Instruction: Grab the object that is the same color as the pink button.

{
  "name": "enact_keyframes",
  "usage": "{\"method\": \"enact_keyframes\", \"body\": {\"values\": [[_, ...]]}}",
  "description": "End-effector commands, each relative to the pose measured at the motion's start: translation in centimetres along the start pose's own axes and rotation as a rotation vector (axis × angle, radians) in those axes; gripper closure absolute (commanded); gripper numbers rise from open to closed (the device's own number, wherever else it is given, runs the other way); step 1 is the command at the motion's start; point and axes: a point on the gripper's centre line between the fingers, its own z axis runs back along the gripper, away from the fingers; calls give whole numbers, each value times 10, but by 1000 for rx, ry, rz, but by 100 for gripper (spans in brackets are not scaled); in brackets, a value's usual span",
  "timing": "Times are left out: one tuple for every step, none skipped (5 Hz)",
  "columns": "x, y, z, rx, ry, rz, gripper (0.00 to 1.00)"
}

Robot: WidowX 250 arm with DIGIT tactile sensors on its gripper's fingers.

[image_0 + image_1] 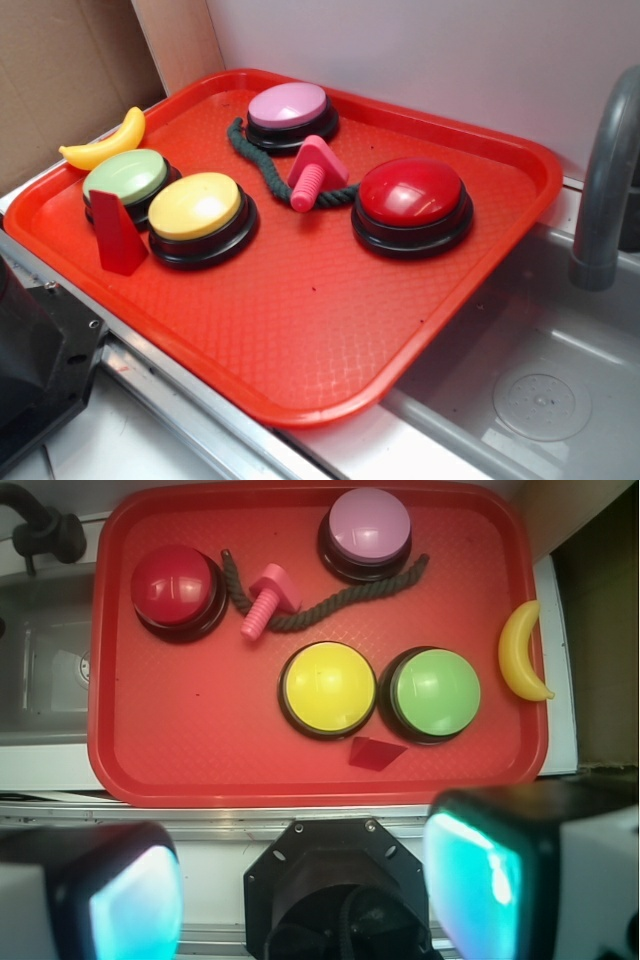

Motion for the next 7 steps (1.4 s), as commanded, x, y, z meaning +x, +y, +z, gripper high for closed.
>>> {"method": "enact_keyframes", "body": {"values": [[0,0,0,0,0,0,0],[23,3,-24,26,49,109,0],[44,8,-47,29,70,194,0],[75,13,-84,40,103,272,0],[105,17,-127,90,135,358,0],[127,17,-166,81,132,407,0],[140,11,-199,75,156,388,0]]}}
